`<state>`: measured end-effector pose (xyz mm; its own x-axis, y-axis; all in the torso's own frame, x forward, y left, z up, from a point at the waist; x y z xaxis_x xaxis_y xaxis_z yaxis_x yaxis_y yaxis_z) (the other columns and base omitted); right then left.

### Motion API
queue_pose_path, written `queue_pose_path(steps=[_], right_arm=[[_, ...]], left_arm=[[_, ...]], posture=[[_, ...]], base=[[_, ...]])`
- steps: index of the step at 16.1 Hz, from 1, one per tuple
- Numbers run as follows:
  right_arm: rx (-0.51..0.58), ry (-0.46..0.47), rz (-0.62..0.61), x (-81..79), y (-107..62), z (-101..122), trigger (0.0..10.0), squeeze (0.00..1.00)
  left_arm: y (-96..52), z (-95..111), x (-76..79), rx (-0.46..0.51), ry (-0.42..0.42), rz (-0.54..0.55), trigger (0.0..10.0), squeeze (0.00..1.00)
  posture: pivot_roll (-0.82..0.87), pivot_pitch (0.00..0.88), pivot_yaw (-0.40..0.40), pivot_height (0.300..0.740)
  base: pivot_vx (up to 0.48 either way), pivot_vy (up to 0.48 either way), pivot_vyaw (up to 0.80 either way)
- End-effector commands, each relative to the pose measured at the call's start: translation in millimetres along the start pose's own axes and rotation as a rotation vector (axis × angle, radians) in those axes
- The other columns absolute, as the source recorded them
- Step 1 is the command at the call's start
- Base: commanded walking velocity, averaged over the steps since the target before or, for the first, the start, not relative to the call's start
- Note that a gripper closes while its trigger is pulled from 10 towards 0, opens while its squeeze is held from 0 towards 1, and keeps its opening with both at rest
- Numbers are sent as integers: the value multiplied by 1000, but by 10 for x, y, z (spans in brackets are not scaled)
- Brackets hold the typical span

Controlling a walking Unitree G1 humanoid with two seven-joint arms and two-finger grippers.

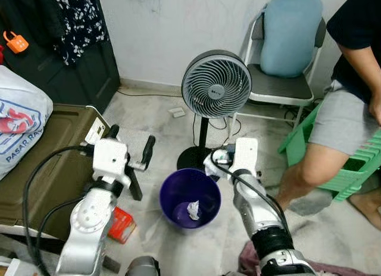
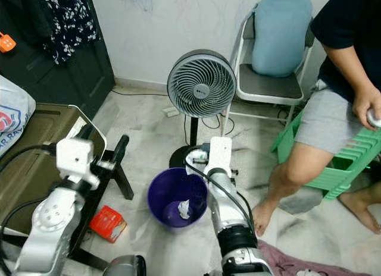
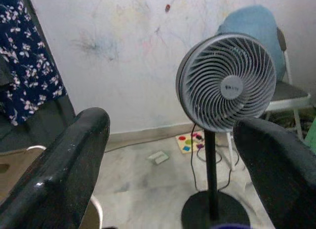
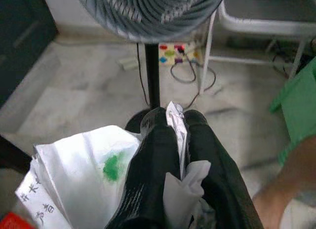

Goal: Clean up the room

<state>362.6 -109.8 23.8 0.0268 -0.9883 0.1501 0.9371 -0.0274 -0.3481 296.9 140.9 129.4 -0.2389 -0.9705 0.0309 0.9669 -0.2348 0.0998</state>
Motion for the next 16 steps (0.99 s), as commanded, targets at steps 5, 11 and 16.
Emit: queue_pose_path(steps=[5,11,16], right_arm=[[-20,-16,-21,-126,2,-13,10000,0],[81,-109,-27,-185,139,346,10000,0],[111,-117,-92,-77,246,524,10000,0]], left_arm=[[-435,22,-27,-105,152,-145,10000,0],[-785,61,-305,-235,247,-213,10000,0],[-938,77,-238,-270,223,-221,10000,0]], posture=[[281,158,80,740],[317,246,111,740],[343,280,127,740]], base=[[0,0,0],[0,0,0],[0,0,0]])
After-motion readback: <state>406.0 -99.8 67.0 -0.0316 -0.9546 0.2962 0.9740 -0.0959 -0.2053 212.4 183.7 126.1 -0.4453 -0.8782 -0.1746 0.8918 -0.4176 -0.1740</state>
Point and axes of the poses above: a point about 5 cm out from each wrist's last joint towards the gripper, its own y axis pointing out of the wrist towards the gripper, its own z axis along the axis of the wrist's last joint, x = y × z, the point moved 6 cm from there along y, pointing out of the wrist towards the gripper, and after that the axes turned 11 degrees about -y, right-handed, at the moved point
